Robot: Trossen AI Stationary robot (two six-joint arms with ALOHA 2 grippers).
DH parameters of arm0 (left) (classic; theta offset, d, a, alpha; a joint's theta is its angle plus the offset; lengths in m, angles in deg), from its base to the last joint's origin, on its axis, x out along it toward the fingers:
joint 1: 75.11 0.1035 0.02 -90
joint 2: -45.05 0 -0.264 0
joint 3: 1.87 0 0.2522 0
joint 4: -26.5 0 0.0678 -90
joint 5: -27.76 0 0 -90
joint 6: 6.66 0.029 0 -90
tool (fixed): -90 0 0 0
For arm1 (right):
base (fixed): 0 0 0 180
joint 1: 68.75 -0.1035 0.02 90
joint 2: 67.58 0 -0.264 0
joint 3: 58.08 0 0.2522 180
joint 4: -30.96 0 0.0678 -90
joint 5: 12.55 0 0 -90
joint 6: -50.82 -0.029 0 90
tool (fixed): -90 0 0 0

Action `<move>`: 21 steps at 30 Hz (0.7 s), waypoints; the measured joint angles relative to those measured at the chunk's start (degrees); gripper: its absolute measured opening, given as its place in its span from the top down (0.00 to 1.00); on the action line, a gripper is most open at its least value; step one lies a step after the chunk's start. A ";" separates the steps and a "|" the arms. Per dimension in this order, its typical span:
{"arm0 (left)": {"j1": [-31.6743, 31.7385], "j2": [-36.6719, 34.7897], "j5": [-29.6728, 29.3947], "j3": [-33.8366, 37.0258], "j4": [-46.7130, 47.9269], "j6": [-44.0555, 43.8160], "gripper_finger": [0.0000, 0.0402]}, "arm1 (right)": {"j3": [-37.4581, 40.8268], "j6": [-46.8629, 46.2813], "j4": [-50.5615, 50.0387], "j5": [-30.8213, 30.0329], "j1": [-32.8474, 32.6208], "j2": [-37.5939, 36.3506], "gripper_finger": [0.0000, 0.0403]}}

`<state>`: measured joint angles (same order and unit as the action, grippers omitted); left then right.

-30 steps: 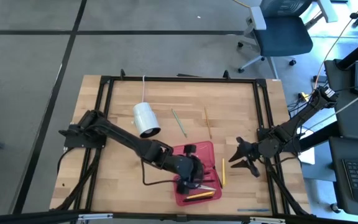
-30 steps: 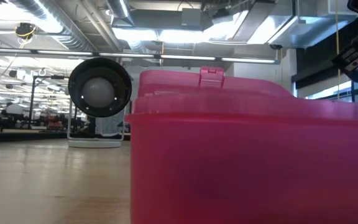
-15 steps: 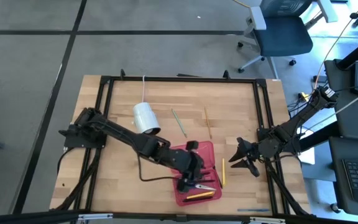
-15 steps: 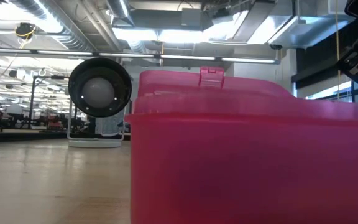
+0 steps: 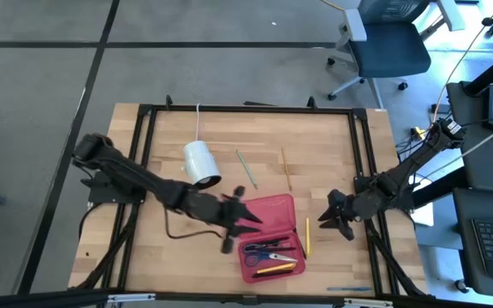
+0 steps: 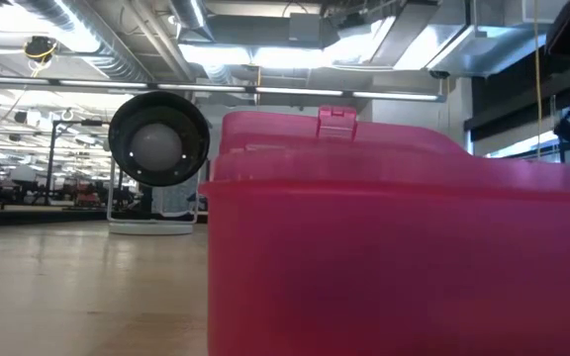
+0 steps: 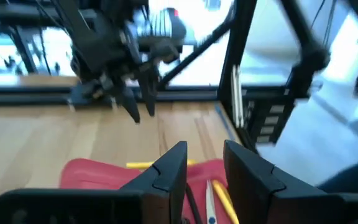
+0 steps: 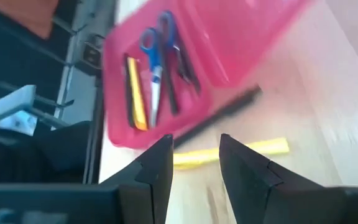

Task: Pick & place school supplies into a supply box
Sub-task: Put the yellow pencil into the pink supply box

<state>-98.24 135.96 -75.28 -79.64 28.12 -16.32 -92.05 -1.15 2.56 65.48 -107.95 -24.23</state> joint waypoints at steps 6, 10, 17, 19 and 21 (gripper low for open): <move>-1.42 -12.84 -2.55 18.90 -15.47 4.00 0.77 | -3.06 -2.51 -6.32 -1.28 0.62 0.06 0.67; -3.93 -22.04 -6.29 29.79 -24.78 7.68 0.76 | -10.26 1.84 -16.64 -8.15 1.64 0.58 0.67; -9.07 -36.55 -12.12 42.38 -30.78 10.06 0.76 | -20.19 1.11 -32.74 -18.45 9.03 5.77 0.67; -10.31 -40.13 -12.61 44.50 -30.57 11.09 0.76 | -21.71 1.08 -33.42 -18.43 12.62 7.37 0.67; -11.27 -43.15 -12.96 46.04 -30.59 11.11 0.77 | -22.64 1.08 -34.03 -17.90 16.70 8.71 0.67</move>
<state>-109.52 92.82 -88.24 -33.60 -2.47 -5.21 -114.69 -0.06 -31.48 47.58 -91.25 -15.51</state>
